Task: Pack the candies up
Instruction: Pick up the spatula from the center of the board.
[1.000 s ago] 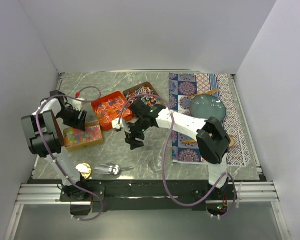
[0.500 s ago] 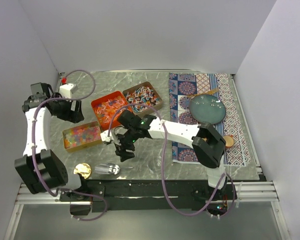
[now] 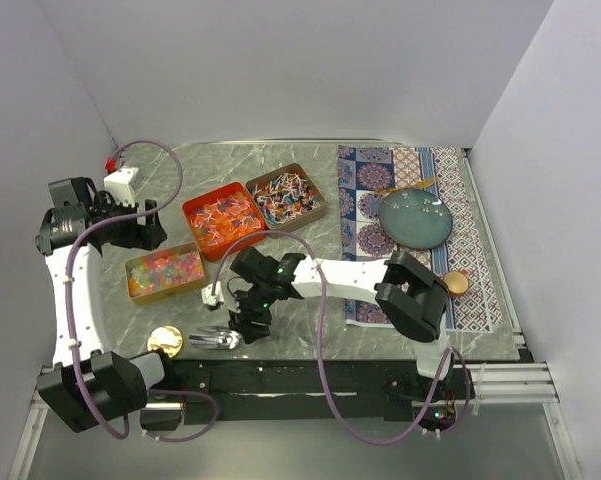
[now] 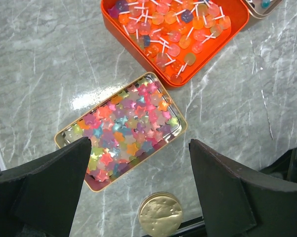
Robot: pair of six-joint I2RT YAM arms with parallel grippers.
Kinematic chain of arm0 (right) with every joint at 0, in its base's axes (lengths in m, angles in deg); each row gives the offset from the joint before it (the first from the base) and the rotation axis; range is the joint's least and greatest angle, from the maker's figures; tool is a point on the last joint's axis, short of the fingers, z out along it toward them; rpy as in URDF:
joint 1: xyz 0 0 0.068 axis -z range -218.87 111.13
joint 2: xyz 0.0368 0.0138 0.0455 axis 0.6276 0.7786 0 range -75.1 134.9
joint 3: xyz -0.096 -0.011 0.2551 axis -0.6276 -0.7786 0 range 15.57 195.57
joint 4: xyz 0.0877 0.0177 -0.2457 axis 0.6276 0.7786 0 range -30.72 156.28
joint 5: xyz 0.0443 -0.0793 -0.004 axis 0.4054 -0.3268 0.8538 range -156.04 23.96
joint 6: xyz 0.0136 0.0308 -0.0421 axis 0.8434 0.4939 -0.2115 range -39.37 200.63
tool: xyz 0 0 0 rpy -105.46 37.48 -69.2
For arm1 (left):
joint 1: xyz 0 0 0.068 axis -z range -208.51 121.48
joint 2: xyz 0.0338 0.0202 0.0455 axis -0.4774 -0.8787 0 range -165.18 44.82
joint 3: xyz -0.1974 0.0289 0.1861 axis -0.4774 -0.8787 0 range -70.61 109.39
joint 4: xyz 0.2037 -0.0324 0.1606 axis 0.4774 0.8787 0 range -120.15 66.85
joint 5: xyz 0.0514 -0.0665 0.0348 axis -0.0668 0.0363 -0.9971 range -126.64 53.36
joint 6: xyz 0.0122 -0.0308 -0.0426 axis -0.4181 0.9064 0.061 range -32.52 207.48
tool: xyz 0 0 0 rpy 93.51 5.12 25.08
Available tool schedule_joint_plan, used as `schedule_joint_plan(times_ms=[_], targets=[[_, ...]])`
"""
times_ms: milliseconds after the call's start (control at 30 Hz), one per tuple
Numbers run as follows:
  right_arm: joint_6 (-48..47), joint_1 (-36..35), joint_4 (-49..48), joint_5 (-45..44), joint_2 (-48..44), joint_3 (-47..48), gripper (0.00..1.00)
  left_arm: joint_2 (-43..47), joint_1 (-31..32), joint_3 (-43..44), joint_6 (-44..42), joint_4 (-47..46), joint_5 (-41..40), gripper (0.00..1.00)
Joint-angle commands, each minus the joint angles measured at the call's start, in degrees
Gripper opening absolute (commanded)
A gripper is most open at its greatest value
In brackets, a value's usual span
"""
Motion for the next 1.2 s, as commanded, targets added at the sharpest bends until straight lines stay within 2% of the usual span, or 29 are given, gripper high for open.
schedule_joint_plan(times_ms=[0, 67, 300, 333, 367, 467, 533, 600, 667, 767, 867, 967, 1067, 1167], targets=[[0.5, -1.2, -3.3, -3.9, 2.7, -0.2, 0.59, 2.1, -0.3, -2.2, 2.8, -2.0, -1.7, 0.87], [0.4, -1.2, -4.3, -4.4, 3.7, -0.3, 0.52, 2.5, -0.3, -2.1, 5.2, -2.7, -2.9, 0.88], [-2.4, -1.8, -5.8, -5.9, 3.8, -2.9, 0.36, -4.3, -1.3, 11.3, 12.9, 2.7, 1.7, 0.89], [-2.7, -1.9, -5.9, -6.1, 3.7, -3.1, 0.24, -4.8, -1.4, 11.9, 13.1, 2.6, 1.9, 0.88], [-3.3, -1.8, -5.9, -6.0, 3.3, -3.8, 0.18, -5.2, -1.4, 12.2, 13.3, 2.2, 2.1, 0.88], [-5.0, -0.8, -5.7, -6.3, -0.5, -3.8, 0.06, -5.7, -1.4, 11.2, 13.3, 0.0, 3.8, 0.88], [-5.0, 2.1, -2.4, -5.5, -3.0, 1.1, 0.0, -6.3, -1.4, 10.0, 13.6, -2.2, 6.4, 0.9], [-5.7, 4.3, 0.5, -4.1, -4.3, 5.8, 0.0, -8.0, -1.3, 8.4, 17.6, -6.4, 6.5, 0.94], [-7.1, 7.7, 5.6, -4.5, -3.9, 13.8, 0.0, -12.1, -1.4, 9.1, 19.8, -7.7, 10.9, 0.96], [-12.5, 11.7, 14.1, -7.3, -1.7, 23.5, 0.0, -20.1, -1.4, 11.4, 25.5, -7.8, 23.4, 0.94], [-18.3, 15.1, 18.7, -11.7, -0.9, 27.0, 0.0, -26.1, -0.8, 11.2, 29.6, -10.7, 28.9, 0.9], [-21.3, 16.7, 20.3, -15.8, -0.8, 27.3, 0.0, -26.6, 0.2, 9.6, 33.2, -17.6, 30.9, 0.9], [-21.2, 17.4, 22.5, -19.0, 1.7, 30.0, 0.0, -26.1, 0.1, 8.9, 38.1, -23.0, 33.4, 0.91], [-19.6, 18.6, 24.2, -19.0, 5.2, 34.5, 0.0, -26.5, 0.6, 9.1, 39.4, -23.7, 35.7, 0.92]])
